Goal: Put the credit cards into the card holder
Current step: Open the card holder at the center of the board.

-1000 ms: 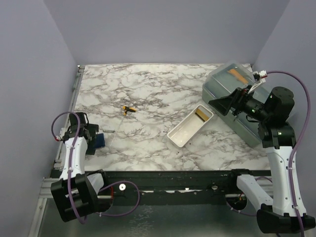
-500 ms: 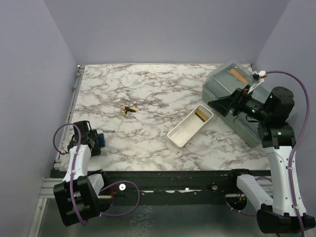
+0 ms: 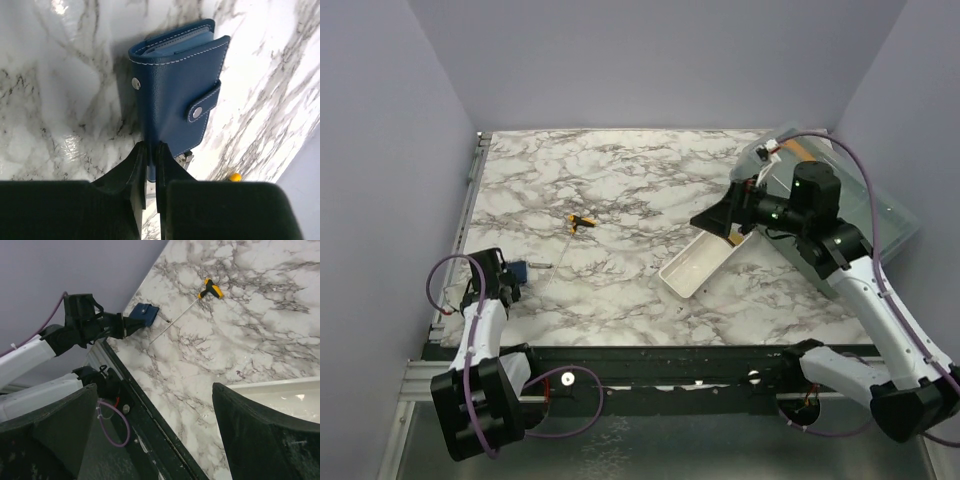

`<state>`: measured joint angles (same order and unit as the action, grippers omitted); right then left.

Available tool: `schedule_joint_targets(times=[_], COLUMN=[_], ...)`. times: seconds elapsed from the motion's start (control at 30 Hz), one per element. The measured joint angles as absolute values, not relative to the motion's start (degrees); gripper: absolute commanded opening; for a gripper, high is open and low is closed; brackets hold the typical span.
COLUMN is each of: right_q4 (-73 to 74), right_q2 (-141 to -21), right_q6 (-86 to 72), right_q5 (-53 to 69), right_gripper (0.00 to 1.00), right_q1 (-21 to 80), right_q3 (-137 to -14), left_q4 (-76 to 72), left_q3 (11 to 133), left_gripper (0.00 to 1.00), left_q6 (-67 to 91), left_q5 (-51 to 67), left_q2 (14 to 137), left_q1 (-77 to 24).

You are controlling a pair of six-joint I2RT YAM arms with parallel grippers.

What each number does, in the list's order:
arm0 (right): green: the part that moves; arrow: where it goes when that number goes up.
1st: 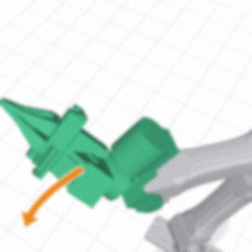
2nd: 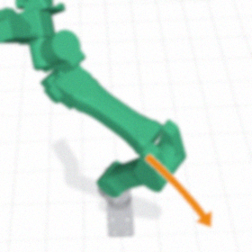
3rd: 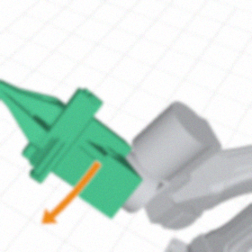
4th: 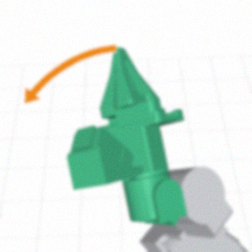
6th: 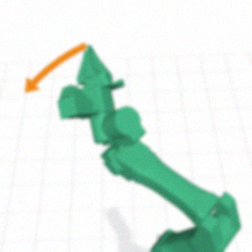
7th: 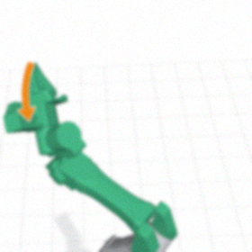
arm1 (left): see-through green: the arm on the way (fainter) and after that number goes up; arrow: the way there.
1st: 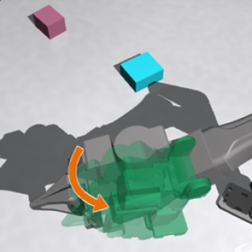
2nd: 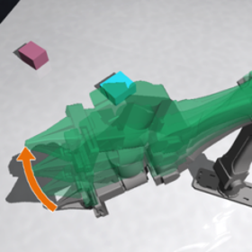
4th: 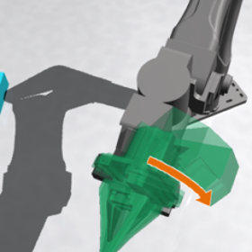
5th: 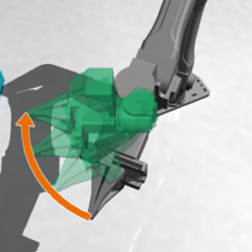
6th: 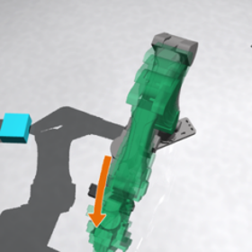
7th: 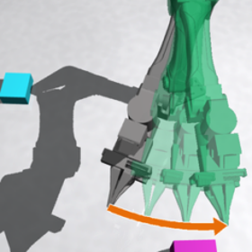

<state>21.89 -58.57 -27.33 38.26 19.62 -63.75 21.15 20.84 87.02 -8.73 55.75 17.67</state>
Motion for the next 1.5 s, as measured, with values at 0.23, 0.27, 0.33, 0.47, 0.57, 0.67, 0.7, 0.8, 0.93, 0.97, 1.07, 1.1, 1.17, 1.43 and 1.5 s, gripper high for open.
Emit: schedule_joint_targets(times=[0.23,0.27,0.33,0.47,0.57,0.67,0.7,0.8,0.93,0.97,1.07,1.1,1.17,1.43,1.5], right_q4=[21.1,21.15,21.28,21.67,21.43,20.95,20.8,19.68,17.56,17.06,16.32,16.36,16.58,20.01,19.99], right_q2=[-66.92,-68.4,-71.0,-74.02,-75.53,-77.8,-78.43,-79.75,-81.67,-82.35,-85.36,-86.61,-89.32,-102.35,-104.49], right_q6=[-26.68,-26.39,-25.69,-24.75,-24.29,-23.92,-23.92,-23.94,-24.4,-24.58,-25.3,-25.5,-26.02,-28.53,-28.53], right_q5=[25.58,24.14,21.96,18.57,17.32,17.28,17.3,17.43,17.82,17.85,17.06,16.4,14.04,-3.18,-6.55], right_gripper=[1.0,1.0,1.0,1.0,1.0,1.0,1.0,0.96,0.89,0.88,0.84,0.82,0.78,0.74,0.67], right_q1=[35.24,36.99,39.13,39.53,39.42,39.42,39.42,39.42,39.44,39.57,40.93,41.82,43.97,54.5,56.31], right_q3=[-64.84,-65.1,-65.21,-64.9,-64.1,-63.18,-62.85,-61.71,-61.43,-61.45,-62.0,-62.46,-63.9,-75.37,-76.6], left_q4=[21.17,21.65,22.57,23.33,22.44,20.53,19.92,16.23,11.25,8.97,5.32,4.36,2.59,-0.58,-0.56], left_q3=[23.77,25.45,28.75,38.22,43.57,45.12,45.06,43.0,36.07,33.12,26.85,25.17,22.96,20.43,20.4], left_gripper=[0.0,0.0,0.0,0.0,0.0,0.0,0.0,0.0,0.0,0.0,0.0,0.0,0.0,0.0,0.05], left_q6=[78.52,75.96,71.64,60.69,54.37,50.04,49.28,47.46,47.31,47.81,49.65,50.28,51.29,53.19,53.36], left_q5=[-9.28,-9.26,-9.26,-4.16,4.21,14.39,17.58,25.74,30.33,31.33,32.1,32.1,32.1,31.9,31.66], left_q2=[54.65,54.76,54.85,54.85,54.76,54.87,55.16,56.84,58.37,58.43,58.76,59.27,60.84,66.72,67.96], left_q1=[17.72,17.78,17.8,17.93,17.61,16.03,14.9,8.03,-4.56,-7.46,-10.24,-10.26,-10.24,-10.24,-10.26])
